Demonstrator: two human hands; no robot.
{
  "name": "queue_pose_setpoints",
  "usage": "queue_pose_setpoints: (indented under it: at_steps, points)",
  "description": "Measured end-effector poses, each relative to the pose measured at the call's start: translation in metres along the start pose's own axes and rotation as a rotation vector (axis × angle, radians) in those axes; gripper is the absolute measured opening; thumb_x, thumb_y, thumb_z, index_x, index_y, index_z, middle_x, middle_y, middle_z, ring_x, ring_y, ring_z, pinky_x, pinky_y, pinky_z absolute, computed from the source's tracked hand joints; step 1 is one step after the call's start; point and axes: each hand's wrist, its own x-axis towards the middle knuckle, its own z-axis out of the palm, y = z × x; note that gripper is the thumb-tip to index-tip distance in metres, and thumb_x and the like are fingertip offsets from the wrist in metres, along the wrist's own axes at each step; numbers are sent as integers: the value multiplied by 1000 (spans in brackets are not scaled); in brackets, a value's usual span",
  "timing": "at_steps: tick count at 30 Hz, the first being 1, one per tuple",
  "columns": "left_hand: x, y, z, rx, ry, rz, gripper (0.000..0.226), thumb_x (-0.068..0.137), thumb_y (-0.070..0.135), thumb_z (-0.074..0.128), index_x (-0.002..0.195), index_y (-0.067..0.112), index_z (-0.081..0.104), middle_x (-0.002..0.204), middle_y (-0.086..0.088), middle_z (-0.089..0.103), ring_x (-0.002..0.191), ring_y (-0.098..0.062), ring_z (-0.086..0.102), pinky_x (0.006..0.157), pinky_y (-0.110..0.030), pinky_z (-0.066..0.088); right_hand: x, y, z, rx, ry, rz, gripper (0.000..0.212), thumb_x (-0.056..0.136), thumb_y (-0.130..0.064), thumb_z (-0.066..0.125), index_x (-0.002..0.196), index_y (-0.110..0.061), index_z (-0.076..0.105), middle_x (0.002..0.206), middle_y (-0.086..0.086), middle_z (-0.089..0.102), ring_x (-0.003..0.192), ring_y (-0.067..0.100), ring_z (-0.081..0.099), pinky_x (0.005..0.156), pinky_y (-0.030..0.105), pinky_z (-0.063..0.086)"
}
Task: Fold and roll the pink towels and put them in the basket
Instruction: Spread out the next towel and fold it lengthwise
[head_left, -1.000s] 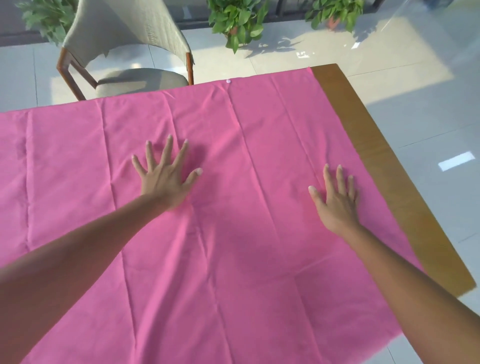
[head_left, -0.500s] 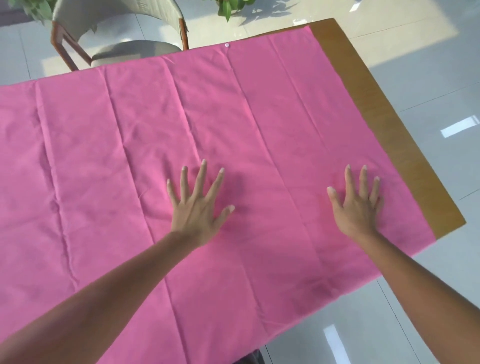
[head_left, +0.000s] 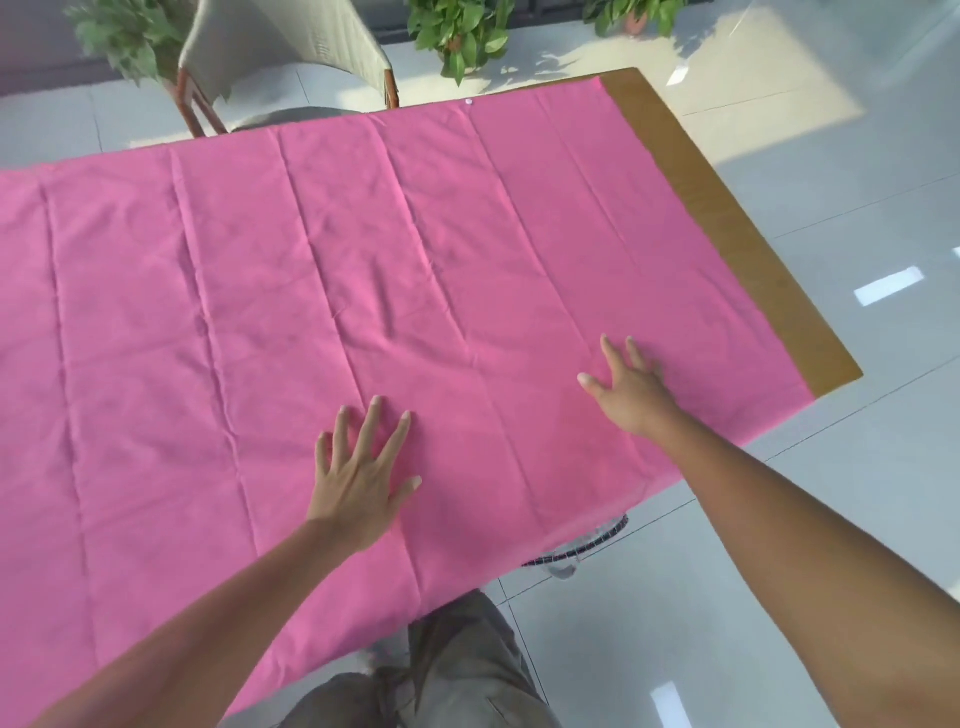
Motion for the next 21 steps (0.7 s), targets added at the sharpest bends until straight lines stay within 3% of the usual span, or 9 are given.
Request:
queue_pose_setpoints:
  at_steps: [10, 16, 19, 21]
  points:
    - [-167, -59, 30, 35, -123, -150, 82, 98, 67, 34, 157, 42, -18, 166, -1, -25, 153, -40, -11, 122, -57, 16, -165, -97, 131, -190, -13, -223, 70, 103, -55, 34, 158, -37, -5, 166, 5, -17, 151, 42, -14, 121, 60, 4]
    - [-220, -79, 30, -70, -193, -227, 78, 100, 56, 45, 160, 38, -2, 168, 4, -17, 154, -39, -3, 116, -58, 33, -220, -139, 156, -241, -165, -433, 68, 101, -57, 39, 158, -39, 8, 167, -3, -8, 153, 33, -7, 121, 54, 14]
    - [-237, -83, 28, -143, -203, -276, 73, 101, 51, 48, 160, 35, 9, 169, 4, -5, 152, -40, 9, 115, -56, 36, -235, -147, 155, -267, -207, -497, 70, 100, -56, 42, 159, -38, 8, 168, -4, -5, 154, 29, -3, 121, 52, 13]
    - [-242, -80, 25, -205, -174, -319, 66, 101, 49, 49, 158, 29, 21, 166, -1, 15, 147, -36, 26, 111, -51, 40, -240, -148, 146, -253, -211, -498, 70, 100, -54, 43, 159, -37, 9, 168, -3, -3, 154, 29, -1, 121, 52, 17]
